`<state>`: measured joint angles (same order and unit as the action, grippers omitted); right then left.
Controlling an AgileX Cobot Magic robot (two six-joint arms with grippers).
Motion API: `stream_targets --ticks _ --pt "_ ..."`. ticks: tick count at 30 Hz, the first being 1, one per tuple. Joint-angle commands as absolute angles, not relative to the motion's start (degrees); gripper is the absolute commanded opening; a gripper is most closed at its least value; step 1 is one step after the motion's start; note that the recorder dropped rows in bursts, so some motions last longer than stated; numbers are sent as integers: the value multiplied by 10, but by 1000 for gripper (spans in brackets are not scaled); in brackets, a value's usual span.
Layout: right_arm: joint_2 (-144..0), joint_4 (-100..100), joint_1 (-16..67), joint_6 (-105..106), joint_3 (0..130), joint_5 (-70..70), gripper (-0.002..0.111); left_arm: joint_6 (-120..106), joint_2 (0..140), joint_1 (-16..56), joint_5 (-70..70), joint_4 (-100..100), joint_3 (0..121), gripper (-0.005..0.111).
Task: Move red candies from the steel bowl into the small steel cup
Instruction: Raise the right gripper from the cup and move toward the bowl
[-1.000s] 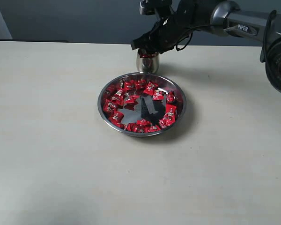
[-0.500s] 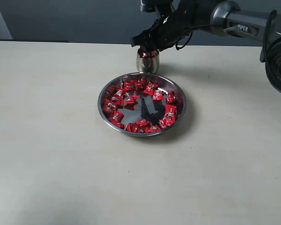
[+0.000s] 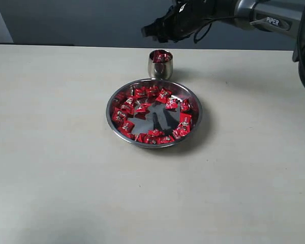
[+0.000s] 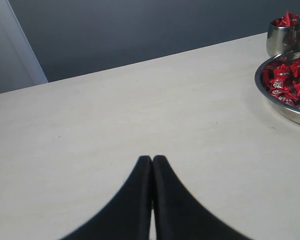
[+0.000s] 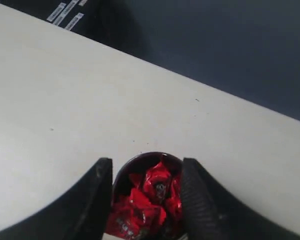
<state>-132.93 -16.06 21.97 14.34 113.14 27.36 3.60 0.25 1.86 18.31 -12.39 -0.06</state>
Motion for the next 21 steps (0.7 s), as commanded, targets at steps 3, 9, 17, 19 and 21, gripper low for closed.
stream_targets --ticks 3,9,17,19,21 --pt "-1322 -155 217 144 1134 291 43 39 0 19 179 -125 0 0" --pt "-1309 -155 217 144 1134 313 42 39 0 19 179 -125 0 0" --pt "-1276 -155 217 145 1134 429 18 39 0 19 179 -125 0 0" --pt "-1276 -155 218 147 1134 474 18 39 0 19 179 -125 0 0" --pt "-1276 -155 218 148 1134 514 18 39 0 19 179 -125 0 0"
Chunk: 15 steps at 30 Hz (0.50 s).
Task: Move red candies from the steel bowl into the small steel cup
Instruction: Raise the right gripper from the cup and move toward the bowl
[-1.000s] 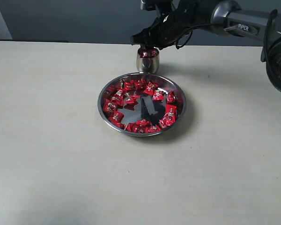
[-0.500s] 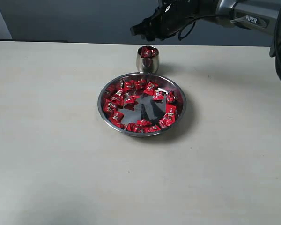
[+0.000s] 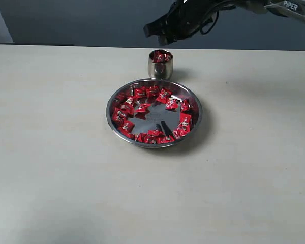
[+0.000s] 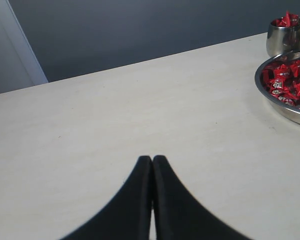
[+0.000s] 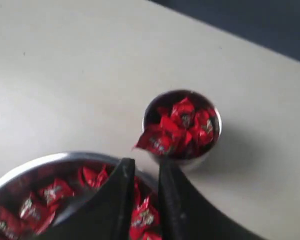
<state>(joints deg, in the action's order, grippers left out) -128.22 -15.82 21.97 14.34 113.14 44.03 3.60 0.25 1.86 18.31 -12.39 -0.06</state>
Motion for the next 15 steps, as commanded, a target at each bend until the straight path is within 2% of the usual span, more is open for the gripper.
stream_targets --ticks 1,4,7,15 --pt "-1276 -155 218 148 1133 535 18 39 0 19 179 -125 0 0" --pt "-1276 -160 219 167 1133 573 14 39 0 19 179 -125 0 0" --pt "-1274 -161 223 184 1133 585 -1 39 0 19 179 -125 0 0" --pt "-1295 -169 246 202 1133 639 -1 39 0 19 179 -125 0 0"
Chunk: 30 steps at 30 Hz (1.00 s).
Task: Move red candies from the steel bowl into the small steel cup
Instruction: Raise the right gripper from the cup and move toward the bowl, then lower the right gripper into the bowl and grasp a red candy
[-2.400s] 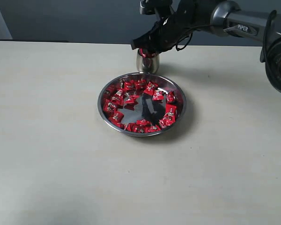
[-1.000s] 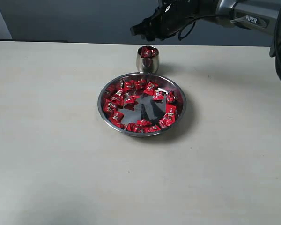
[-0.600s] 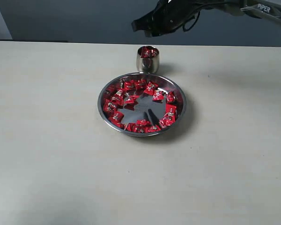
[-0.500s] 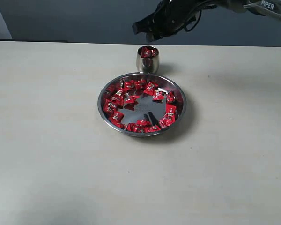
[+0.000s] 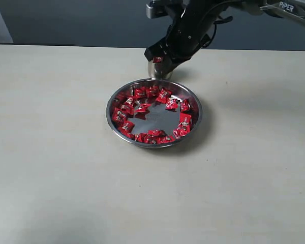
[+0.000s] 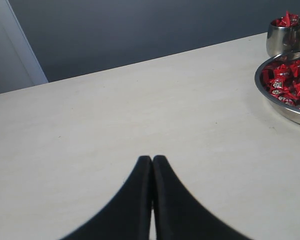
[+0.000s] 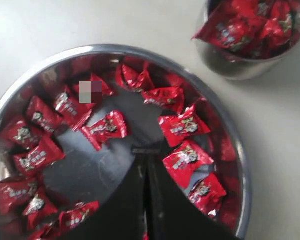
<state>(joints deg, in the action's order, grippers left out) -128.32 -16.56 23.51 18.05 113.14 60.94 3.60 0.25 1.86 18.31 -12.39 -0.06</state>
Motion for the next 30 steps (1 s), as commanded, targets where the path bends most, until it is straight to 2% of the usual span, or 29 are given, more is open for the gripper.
stream_targets --ticks 1,4,5,7,9,12,30 --pt "-1299 -169 247 210 1133 644 -1 39 0 19 179 -125 0 0" --pt "-1313 -195 247 244 1133 657 0 39 0 19 179 -125 0 0" --pt "-1315 -208 247 260 1133 666 4 39 0 19 179 -125 0 0" --pt "-1328 -254 247 298 1133 681 16 39 0 19 179 -125 0 0" --pt "-1341 -299 247 327 1133 686 32 39 0 19 179 -125 0 0" --pt "-1356 -315 252 329 1133 659 49 39 0 19 179 -125 0 0" --pt "-1408 -302 258 329 1133 539 47 39 0 19 179 -125 0 0"
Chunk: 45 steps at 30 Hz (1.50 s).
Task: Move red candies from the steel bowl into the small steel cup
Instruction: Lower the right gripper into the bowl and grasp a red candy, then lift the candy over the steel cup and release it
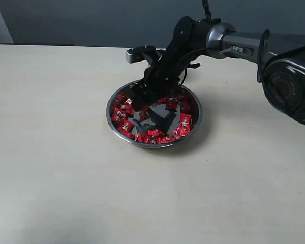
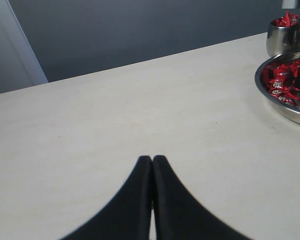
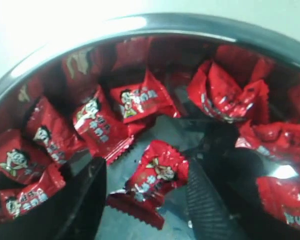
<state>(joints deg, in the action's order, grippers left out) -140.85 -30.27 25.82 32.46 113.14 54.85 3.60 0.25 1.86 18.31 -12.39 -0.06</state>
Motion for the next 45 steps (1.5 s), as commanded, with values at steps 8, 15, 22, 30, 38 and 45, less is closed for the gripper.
stream_targets --ticks 8,15,22,30,38,45 --pt "-1408 -299 258 329 1133 540 4 39 0 19 179 -125 0 0" --pt "-1408 -291 258 329 1133 572 12 39 0 19 179 -125 0 0" --pt "-1407 -287 258 329 1133 572 -1 39 0 19 179 -125 0 0" --pt "-1331 -275 252 329 1134 493 -1 39 0 19 179 -125 0 0" --pt "-1315 -234 223 270 1134 311 -1 39 0 19 179 -124 0 0" --pt "-1344 -222 216 270 1134 240 -1 39 0 19 179 -125 0 0"
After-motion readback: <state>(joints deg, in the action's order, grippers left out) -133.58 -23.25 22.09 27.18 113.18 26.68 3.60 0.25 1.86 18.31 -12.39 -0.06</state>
